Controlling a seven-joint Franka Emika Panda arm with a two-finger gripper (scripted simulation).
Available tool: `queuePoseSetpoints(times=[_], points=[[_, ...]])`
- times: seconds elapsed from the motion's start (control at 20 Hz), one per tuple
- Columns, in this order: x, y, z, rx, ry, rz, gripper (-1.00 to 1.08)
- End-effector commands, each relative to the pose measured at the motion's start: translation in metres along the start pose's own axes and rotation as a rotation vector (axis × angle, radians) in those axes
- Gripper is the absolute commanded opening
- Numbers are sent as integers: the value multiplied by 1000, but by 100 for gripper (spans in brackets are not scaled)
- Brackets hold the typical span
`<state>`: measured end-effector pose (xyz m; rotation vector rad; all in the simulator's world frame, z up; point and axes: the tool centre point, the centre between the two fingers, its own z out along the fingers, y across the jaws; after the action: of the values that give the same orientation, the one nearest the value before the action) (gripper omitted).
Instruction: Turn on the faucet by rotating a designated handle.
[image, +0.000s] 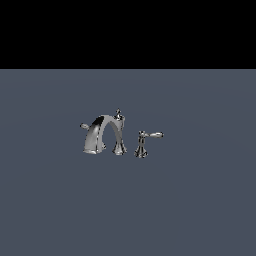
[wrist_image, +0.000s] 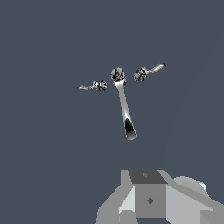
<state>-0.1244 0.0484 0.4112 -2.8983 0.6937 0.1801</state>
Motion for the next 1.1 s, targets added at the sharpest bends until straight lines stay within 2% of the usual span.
queuePoseSetpoints(times=[0.0, 0.55, 1.05], points=[[12, -12, 13, 14, -15, 71, -100], [61, -57, 78, 30, -60, 395, -100], [100, -89, 147, 11, -51, 699, -100]])
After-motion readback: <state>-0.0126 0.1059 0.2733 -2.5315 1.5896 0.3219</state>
